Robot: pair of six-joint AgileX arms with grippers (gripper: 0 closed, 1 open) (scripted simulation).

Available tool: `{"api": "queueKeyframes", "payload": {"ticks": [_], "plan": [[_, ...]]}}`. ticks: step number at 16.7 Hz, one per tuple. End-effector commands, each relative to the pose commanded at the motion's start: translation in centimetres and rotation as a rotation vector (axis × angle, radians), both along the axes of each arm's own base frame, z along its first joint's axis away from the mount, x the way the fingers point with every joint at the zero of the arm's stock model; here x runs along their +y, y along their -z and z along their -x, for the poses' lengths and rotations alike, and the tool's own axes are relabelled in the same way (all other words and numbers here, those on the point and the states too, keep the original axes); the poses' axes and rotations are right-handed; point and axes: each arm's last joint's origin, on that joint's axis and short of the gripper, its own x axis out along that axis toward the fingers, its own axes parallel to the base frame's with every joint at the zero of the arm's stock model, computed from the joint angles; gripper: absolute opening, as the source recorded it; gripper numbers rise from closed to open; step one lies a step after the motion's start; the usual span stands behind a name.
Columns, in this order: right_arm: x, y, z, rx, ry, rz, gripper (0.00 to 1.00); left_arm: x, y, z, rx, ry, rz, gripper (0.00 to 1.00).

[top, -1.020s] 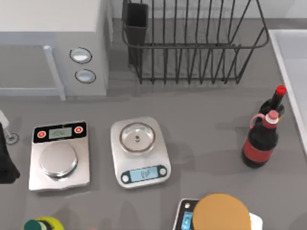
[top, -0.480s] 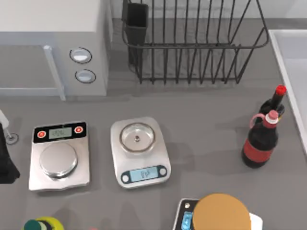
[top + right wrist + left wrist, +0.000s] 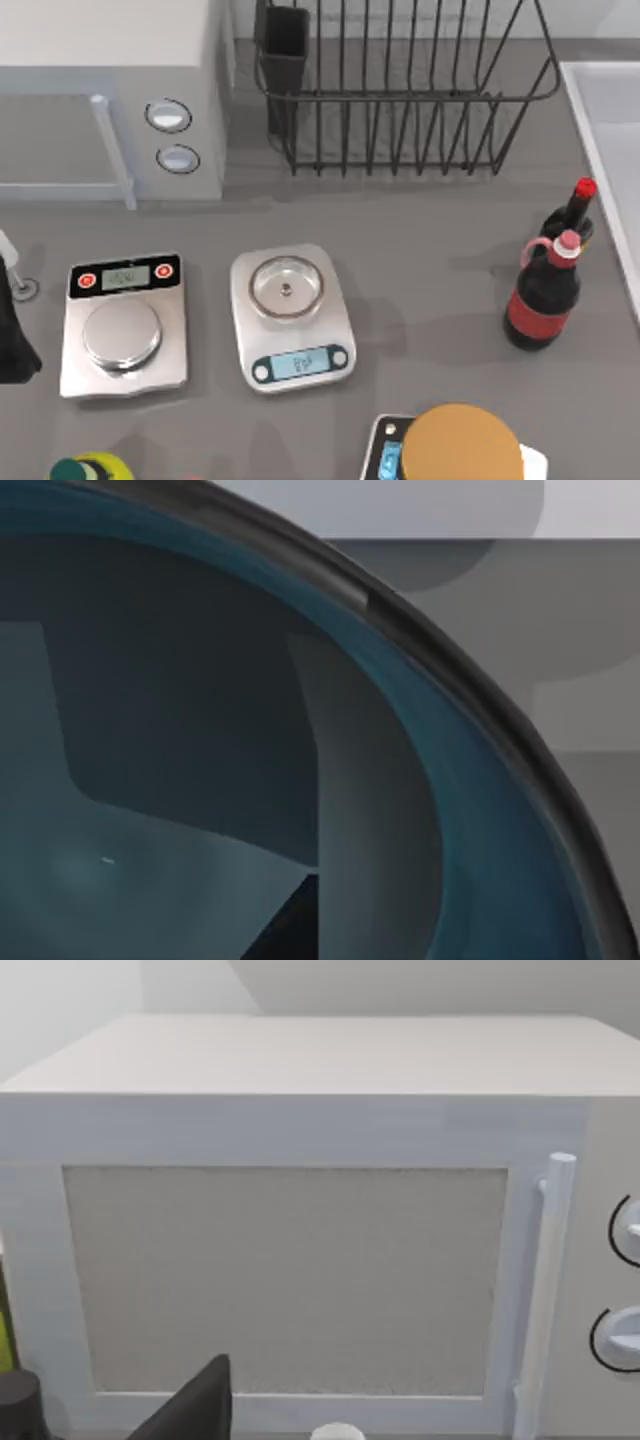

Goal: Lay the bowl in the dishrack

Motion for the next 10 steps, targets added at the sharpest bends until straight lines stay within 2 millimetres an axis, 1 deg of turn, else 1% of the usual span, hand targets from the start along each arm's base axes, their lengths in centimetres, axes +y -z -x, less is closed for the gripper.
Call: {"api": "queueKeyframes", "payload": {"ticks": [7,8,10], "plan": [[0.00,0.00,0.00,0.000,0.000,0.000,0.02,0.00,0.00,0.00,0.000,0.000,0.000,1.00],[0.00,0.00,0.00,0.000,0.000,0.000,0.00,0.00,0.00,0.00,0.000,0.000,0.000,1.00],[0.00,0.00,0.00,0.000,0.000,0.000,0.00,0.00,0.00,0.00,0.000,0.000,0.000,1.00]]}}
